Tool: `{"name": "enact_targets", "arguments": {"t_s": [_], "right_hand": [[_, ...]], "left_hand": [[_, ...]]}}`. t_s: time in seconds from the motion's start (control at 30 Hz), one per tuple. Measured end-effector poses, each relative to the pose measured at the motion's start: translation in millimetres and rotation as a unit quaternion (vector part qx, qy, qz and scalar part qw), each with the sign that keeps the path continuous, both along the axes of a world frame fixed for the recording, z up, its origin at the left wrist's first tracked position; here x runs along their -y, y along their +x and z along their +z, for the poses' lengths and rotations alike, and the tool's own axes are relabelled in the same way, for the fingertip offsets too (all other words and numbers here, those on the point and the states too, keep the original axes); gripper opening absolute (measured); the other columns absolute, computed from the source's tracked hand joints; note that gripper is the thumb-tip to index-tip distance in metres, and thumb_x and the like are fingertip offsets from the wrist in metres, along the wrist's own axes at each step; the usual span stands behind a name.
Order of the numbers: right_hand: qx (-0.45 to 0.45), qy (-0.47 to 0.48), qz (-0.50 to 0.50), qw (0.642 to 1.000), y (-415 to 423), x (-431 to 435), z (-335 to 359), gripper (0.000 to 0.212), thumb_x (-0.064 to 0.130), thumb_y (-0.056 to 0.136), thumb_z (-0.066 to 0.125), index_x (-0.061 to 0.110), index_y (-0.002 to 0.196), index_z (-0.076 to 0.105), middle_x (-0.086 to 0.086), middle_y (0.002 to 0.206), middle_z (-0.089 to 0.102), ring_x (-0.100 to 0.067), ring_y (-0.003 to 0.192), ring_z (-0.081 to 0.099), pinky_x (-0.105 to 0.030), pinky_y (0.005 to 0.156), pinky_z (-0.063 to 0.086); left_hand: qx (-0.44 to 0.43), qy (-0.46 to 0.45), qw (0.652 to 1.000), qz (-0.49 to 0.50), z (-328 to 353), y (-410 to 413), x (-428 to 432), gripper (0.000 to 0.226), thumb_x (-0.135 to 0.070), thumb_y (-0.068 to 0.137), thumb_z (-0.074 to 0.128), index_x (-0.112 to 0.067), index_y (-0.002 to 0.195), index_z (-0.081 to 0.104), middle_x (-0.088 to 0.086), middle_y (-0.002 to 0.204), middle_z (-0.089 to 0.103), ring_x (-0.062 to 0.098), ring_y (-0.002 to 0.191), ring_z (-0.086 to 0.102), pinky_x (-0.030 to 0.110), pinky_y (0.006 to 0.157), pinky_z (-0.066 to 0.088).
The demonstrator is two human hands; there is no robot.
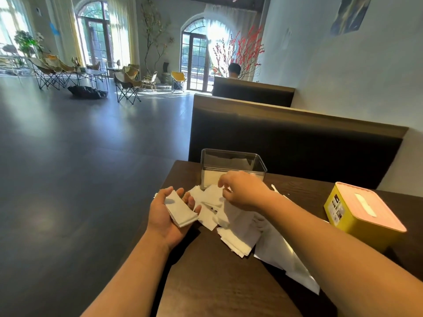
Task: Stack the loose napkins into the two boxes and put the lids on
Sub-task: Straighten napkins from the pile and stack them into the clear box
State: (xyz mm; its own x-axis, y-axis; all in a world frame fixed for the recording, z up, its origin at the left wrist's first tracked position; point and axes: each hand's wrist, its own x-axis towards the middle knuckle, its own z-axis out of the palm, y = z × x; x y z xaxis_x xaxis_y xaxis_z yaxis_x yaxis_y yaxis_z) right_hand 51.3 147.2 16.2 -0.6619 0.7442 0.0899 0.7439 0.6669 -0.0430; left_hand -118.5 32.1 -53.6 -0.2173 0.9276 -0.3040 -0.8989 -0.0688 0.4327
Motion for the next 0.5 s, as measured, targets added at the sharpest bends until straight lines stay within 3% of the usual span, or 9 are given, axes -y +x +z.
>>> {"name": "enact_targets", "arguments": {"t_s": [0.23,0.37,0.5], "right_hand": [[0.146,0.024,0.099,0.984,-48,4,-11,0.042,0.049,0.099,0.059,0.027,0.135,0.061,-0.002,0.131,0.061,-0.022,0.115,0.056,-0.045,0.101,0.049],[0.211,0.03,0.176,0.961,-66,10,-22,0.048,0.038,0.097,0.065,0.029,0.143,0.053,-0.003,0.141,0.054,-0.026,0.128,0.05,-0.05,0.106,0.044],[0.24,0.009,0.173,0.955,-75,4,-25,0.057,0.036,0.092,0.073,0.035,0.145,0.05,-0.002,0.141,0.051,-0.026,0.128,0.044,-0.051,0.107,0.04]], "left_hand": [[-0.004,-0.016,0.997,0.072,-4,-10,-3,0.03,-0.039,0.094,0.062,-0.018,0.115,0.061,0.007,0.091,0.066,0.02,0.073,0.068,0.047,0.092,0.055],[-0.01,-0.025,0.994,0.102,-5,-14,-5,0.032,-0.041,0.094,0.062,-0.02,0.119,0.062,0.007,0.097,0.067,0.02,0.079,0.067,0.045,0.091,0.057],[-0.018,-0.03,0.992,0.124,-4,-15,-6,0.025,-0.04,0.097,0.059,-0.022,0.115,0.063,0.003,0.097,0.066,0.017,0.08,0.065,0.044,0.084,0.055]]}}
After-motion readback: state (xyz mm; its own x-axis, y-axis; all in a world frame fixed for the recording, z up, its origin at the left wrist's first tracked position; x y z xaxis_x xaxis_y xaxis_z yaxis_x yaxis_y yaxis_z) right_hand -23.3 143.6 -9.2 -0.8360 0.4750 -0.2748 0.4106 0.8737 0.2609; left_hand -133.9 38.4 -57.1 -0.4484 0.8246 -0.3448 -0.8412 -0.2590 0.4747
